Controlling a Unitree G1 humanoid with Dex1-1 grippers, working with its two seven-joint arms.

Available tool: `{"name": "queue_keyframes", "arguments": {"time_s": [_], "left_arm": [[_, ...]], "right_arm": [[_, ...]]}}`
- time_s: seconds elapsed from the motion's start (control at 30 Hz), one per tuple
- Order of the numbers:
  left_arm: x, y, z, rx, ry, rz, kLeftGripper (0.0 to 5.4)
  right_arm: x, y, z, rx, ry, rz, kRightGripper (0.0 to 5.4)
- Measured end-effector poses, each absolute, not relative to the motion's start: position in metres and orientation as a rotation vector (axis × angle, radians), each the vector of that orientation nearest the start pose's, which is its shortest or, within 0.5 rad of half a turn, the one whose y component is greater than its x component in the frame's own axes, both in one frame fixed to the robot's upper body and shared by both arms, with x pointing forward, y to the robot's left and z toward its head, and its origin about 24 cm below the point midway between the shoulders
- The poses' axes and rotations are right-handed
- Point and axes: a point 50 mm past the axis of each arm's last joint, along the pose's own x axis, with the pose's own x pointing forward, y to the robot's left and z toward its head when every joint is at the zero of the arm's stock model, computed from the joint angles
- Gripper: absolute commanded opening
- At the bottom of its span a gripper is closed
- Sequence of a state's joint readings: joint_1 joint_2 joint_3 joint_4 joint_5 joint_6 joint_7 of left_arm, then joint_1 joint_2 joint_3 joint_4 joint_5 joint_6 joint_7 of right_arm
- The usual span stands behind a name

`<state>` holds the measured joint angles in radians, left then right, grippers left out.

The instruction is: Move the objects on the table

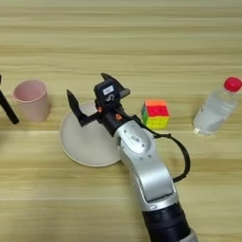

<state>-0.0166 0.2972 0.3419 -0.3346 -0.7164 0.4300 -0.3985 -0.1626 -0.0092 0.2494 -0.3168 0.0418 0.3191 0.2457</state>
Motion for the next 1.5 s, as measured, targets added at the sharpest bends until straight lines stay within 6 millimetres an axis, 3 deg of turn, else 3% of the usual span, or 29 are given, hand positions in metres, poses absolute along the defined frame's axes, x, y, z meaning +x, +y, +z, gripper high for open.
{"name": "queue_keyframes", "arguments": {"time_s": [0.57, 0.97, 1.37, 1.5], "left_arm": [[0.240, 0.252, 0.092, -0.382, 0.012, -0.220, 0.97], [0.254, 0.250, 0.063, -0.398, 0.138, -0.213, 0.97], [0.270, 0.248, 0.053, -0.385, 0.146, -0.221, 0.97], [0.273, 0.251, 0.040, -0.347, 0.189, -0.188, 0.97]], "right_arm": [[0.261, -0.066, 0.126, 0.004, -0.157, 0.546, 5.40], [0.261, -0.066, 0.126, 0.007, -0.156, 0.544, 5.40], [0.261, -0.066, 0.126, 0.007, -0.156, 0.543, 5.40], [0.262, -0.066, 0.126, 0.007, -0.156, 0.543, 5.40]]}}
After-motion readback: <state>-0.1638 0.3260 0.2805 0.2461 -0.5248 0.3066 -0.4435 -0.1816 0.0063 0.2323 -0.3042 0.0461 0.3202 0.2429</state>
